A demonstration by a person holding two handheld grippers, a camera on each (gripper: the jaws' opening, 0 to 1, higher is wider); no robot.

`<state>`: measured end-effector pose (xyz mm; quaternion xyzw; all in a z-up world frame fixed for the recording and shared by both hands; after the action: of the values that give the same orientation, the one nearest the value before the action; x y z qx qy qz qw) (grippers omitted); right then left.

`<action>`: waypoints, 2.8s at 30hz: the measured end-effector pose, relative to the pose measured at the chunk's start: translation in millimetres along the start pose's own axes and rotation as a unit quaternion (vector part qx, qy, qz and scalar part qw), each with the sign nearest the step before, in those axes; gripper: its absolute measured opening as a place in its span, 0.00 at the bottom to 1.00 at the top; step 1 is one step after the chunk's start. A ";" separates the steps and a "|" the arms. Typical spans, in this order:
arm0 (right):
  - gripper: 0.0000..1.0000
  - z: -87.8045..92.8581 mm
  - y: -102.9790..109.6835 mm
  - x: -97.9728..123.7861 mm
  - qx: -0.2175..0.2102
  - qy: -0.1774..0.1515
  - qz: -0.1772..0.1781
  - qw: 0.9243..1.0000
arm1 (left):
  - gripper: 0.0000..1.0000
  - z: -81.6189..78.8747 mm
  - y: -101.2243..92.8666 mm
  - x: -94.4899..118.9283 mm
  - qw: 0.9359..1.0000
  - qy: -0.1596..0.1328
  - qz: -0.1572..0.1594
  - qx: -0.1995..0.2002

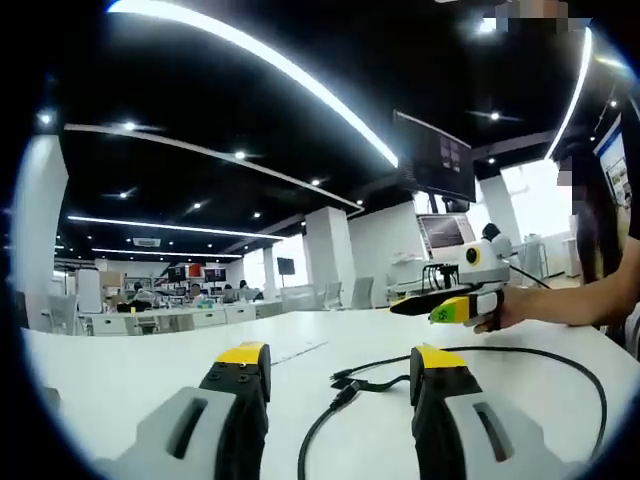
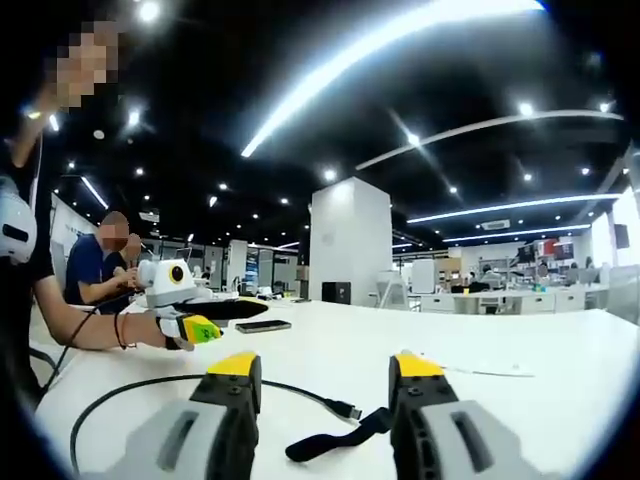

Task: Find the charging cable on the desk, coil it up and secure with Velcro.

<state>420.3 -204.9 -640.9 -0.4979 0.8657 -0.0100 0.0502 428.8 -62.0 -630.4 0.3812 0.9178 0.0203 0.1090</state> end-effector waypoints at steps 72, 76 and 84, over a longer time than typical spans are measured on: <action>0.50 5.4 3.4 -2.2 0.004 0.015 -0.001 1.000 | 0.55 2.3 4.3 2.3 1.000 0.008 -0.006 0.000; 0.50 6.5 4.2 -3.1 0.004 0.017 -0.002 1.000 | 0.55 1.9 5.0 2.6 1.000 0.007 -0.007 0.001; 0.50 7.3 3.7 -3.7 0.007 0.019 -0.002 1.000 | 0.52 2.5 4.8 2.9 1.000 0.009 -0.006 -0.002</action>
<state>419.7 -199.6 -648.1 -0.4992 0.8653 -0.0252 0.0375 430.7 -56.7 -632.8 0.3752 0.9210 0.0246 0.1016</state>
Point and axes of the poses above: the point that each gripper's makers call its tool centre point, and the gripper's own axes: x roughly backward along the fingers, y roughly to its left, z roughly out of its underside, the point moved 1 cm from there along x, roughly backward along the fingers, and after that the axes turned 9 degrees about -z, right-handed, at the moved point
